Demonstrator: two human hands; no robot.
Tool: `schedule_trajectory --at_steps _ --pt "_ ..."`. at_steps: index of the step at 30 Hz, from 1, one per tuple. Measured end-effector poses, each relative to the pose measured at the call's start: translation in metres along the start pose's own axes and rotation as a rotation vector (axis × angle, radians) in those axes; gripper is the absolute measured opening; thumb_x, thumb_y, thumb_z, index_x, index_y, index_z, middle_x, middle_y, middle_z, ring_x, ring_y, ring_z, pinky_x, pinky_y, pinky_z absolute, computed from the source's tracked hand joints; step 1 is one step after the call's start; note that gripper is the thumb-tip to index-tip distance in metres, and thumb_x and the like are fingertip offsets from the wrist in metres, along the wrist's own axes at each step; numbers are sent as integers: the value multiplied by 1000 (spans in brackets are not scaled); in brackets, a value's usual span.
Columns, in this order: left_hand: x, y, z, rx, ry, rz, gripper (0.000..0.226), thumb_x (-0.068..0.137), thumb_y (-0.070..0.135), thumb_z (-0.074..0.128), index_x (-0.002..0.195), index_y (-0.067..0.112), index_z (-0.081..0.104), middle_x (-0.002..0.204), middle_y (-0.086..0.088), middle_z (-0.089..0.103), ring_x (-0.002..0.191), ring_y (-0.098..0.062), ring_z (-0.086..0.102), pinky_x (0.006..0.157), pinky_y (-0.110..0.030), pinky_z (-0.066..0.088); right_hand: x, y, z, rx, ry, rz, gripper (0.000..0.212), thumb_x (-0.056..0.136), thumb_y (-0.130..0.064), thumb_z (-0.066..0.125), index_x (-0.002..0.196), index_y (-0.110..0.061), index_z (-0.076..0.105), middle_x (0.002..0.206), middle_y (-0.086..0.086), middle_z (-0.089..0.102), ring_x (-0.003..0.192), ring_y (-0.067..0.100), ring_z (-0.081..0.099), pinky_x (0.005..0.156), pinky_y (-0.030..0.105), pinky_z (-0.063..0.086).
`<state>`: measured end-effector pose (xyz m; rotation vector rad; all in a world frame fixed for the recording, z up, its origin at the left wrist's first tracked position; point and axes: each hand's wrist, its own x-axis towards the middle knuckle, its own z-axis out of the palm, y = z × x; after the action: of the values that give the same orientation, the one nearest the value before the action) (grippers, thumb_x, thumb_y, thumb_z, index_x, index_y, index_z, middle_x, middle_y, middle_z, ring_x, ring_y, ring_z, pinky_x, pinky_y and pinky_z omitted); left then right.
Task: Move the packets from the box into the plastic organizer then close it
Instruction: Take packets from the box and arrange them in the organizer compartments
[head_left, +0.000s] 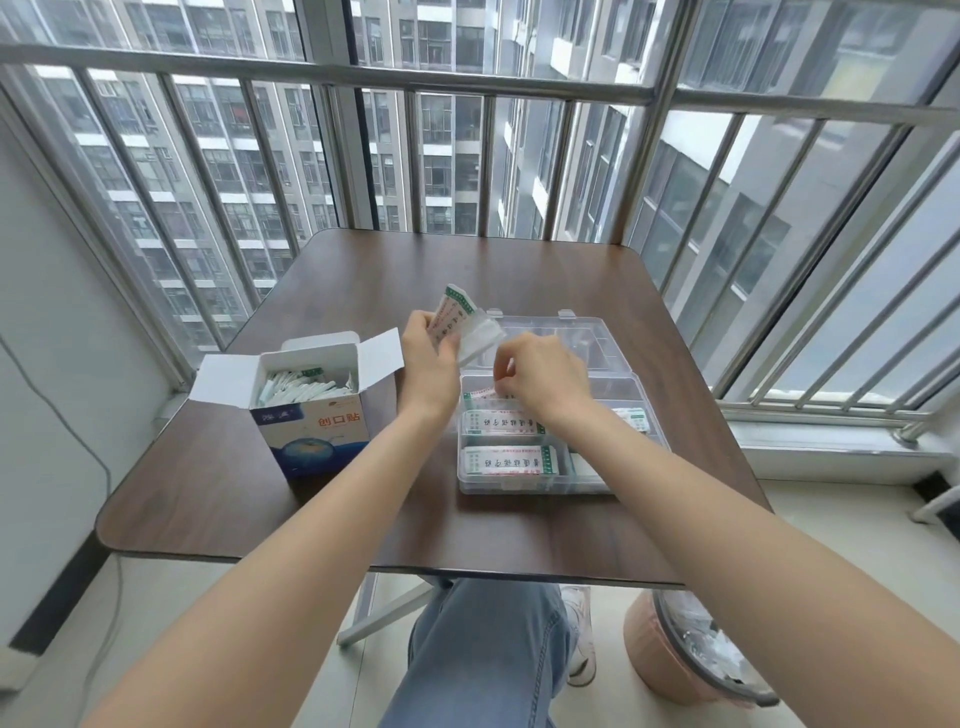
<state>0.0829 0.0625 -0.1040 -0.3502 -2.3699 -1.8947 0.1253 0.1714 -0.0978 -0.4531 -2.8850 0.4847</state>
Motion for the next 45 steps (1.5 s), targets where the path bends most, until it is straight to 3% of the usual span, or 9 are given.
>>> schedule_trajectory --at_steps 3,7,13,18,25,29,33,37,45 --pt "-1 0 -1 3 -12 16 6 96 6 50 97 10 46 94 -1 54 85 -14 48 58 -2 34 2 0 4 -47 -1 -17 14 83 -10 64 84 -22 71 99 3 67 103 23 56 73 31 42" --pt "-1 -5 -3 -43 -35 -18 5 96 7 49 100 9 46 90 3 54 80 -8 49 58 -11 35 4 6 4 -5 -53 -24 5 83 -19 68 85 -22 73 101 0 67 105 18 55 78 31 44" --pt "-2 -7 -2 -47 -74 18 5 94 8 53 98 9 51 95 1 58 88 -11 52 63 -5 40 -3 16 -22 977 -165 266 22 86 -18 67 107 -13 64 86 1 66 62 7 54 54 18 40" --pt "-6 -1 6 -143 -198 -12 6 93 10 57 92 16 56 101 -9 65 85 -27 69 63 -27 54 -3 19 -24 1246 -122 316 5 89 -2 60 89 -5 63 74 4 63 52 1 58 42 11 38" --pt "-6 2 0 -220 -253 -163 7 99 15 46 100 9 49 98 -11 64 59 -21 70 47 -23 54 -5 29 -24 1623 -140 355 5 88 -2 60 84 1 61 85 13 65 66 11 68 62 15 55" --pt "-3 -1 -1 -185 -276 -168 11 98 14 48 103 5 51 90 -6 64 60 -13 68 55 -20 54 -5 31 -26 1584 -148 401 23 91 -19 60 84 2 59 75 11 64 70 17 67 64 19 57" --pt "-2 -3 2 -163 -259 -171 7 99 13 46 96 11 52 94 -9 66 74 -16 67 68 -27 55 -1 33 -27 1235 -191 352 4 82 4 65 85 5 61 90 15 63 82 21 67 74 21 57" --pt "-3 -3 3 68 -199 -81 12 99 19 46 103 11 55 106 -7 66 96 -22 63 84 -38 51 1 30 -25 935 -134 320 18 78 4 71 92 -2 63 92 15 66 85 24 67 75 27 57" --pt "-5 -3 2 204 -162 -25 14 100 20 43 103 9 52 116 -9 64 97 -18 57 58 -15 36 3 20 -12 649 -113 246 7 80 -6 72 79 -11 68 81 8 70 71 14 67 59 20 51"
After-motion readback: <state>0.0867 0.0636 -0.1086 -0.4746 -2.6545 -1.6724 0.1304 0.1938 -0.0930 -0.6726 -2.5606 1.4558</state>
